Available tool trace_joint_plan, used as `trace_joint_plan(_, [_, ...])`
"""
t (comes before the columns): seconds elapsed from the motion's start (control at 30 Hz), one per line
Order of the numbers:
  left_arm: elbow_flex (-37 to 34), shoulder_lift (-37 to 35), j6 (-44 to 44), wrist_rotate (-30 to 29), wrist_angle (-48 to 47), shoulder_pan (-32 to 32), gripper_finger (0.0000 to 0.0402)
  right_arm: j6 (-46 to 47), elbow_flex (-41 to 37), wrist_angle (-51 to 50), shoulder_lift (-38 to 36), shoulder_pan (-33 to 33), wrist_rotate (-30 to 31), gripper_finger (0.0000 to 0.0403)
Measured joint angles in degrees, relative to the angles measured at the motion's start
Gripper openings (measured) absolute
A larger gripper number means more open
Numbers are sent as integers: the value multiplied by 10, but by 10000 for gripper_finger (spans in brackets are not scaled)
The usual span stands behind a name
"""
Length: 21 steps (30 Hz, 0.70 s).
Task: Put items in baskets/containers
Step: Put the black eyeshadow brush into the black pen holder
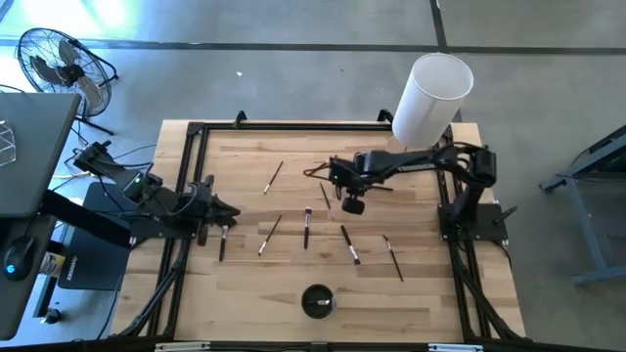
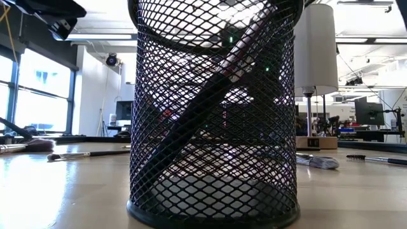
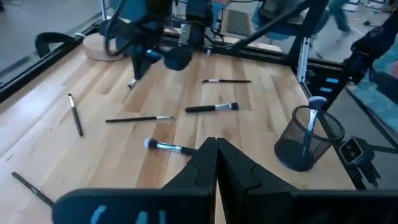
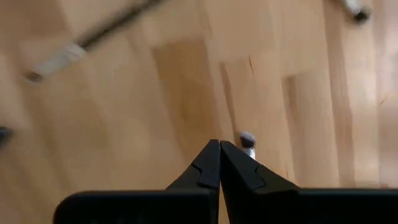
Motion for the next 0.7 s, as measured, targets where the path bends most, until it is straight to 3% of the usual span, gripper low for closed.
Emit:
trace_joint_plan(0.2, [0,0,5,7,0,0,0,0,-1,-13,7,-39,-4,63])
trace_joint_plan(0.33, [0,0,22,7,0,0,0,-64,-1,-7,14,-50,-24,101])
trace_joint_plan(0.47, [0,0,36,7,0,0,0,-140,-1,-8,33,-50,-43,106])
trace_joint_plan(0.7, [0,0,58,7,-2,0,0,-126,-1,-3,50,-80,-42,103])
